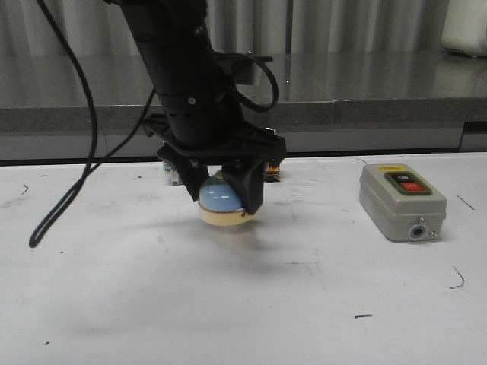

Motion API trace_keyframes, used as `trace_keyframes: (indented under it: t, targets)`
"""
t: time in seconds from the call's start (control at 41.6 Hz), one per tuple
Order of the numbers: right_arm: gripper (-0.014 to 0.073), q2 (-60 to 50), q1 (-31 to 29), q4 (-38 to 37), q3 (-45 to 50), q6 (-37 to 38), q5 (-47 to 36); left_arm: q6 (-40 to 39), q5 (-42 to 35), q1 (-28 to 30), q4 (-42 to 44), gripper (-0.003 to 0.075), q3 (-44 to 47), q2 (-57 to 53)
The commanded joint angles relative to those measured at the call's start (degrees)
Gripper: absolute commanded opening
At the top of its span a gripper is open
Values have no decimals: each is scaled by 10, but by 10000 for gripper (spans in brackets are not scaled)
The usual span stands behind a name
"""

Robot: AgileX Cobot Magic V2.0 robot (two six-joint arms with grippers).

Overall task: Place and press bell with both arms
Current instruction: 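Carry the bell toward the table center and lower it down, then open the left gripper and raise it away from the bell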

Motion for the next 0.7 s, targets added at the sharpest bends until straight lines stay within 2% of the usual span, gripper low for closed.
trace_keyframes:
  t: [0.0, 0.217, 0.337, 0.433, 0.674]
  targets:
    - [547, 6, -1, -7, -20, -5, -44, -1, -17, -13, -3, 398, -22, -15]
    - [547, 6, -1, -7, -20, -5, -44, -1, 1, -15, -3, 416, -22, -5]
    - [547, 6, -1, -7, -20, -5, -44, -1, 11, -15, -3, 514, -22, -5]
    - [547, 6, -1, -7, -20, -5, -44, -1, 14, -15, -3, 559, -22, -5]
    - [547, 6, -1, -7, -20, -5, -44, -8, 18, -15, -7, 557, -22, -13]
